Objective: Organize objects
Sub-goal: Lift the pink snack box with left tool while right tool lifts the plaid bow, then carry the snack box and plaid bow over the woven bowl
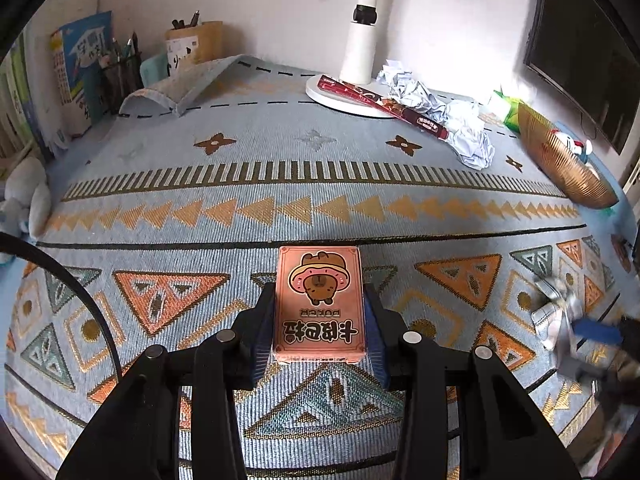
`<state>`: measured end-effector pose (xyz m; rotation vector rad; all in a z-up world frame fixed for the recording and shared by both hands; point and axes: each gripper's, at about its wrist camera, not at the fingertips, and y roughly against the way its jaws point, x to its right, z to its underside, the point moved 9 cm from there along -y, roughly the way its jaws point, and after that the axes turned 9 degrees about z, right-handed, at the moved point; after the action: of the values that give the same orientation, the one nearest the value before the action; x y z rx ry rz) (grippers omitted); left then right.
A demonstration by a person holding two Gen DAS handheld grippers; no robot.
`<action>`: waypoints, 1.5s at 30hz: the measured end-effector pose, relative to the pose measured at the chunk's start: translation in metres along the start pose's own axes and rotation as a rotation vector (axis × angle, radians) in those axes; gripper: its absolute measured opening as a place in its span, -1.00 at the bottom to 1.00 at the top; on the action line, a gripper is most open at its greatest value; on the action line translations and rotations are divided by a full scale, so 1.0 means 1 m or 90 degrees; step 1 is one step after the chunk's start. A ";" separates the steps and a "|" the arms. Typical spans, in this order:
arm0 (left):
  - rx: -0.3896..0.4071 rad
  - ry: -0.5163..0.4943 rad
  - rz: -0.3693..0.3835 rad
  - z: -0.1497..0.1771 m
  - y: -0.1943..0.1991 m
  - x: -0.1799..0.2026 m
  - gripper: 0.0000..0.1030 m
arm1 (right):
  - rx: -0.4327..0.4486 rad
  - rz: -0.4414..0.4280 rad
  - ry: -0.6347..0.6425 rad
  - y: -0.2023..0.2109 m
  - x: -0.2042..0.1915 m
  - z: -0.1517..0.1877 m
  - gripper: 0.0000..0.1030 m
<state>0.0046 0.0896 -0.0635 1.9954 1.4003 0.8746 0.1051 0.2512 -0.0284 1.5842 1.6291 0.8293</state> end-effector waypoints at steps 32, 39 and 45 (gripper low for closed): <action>0.032 -0.031 0.096 -0.030 0.033 0.063 -0.28 | 0.161 0.049 -0.039 0.051 0.044 -0.038 -0.65; 0.044 -0.109 0.177 -0.087 0.028 0.155 -0.28 | 0.214 0.119 -0.123 0.098 0.137 -0.058 -0.65; 0.068 -0.141 0.274 -0.151 0.017 0.238 -0.28 | 0.303 0.194 -0.182 0.162 0.214 -0.104 -0.65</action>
<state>-0.0420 0.3203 0.0934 2.4414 0.9271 0.7329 0.1064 0.4753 0.1524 2.2085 1.4619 0.3413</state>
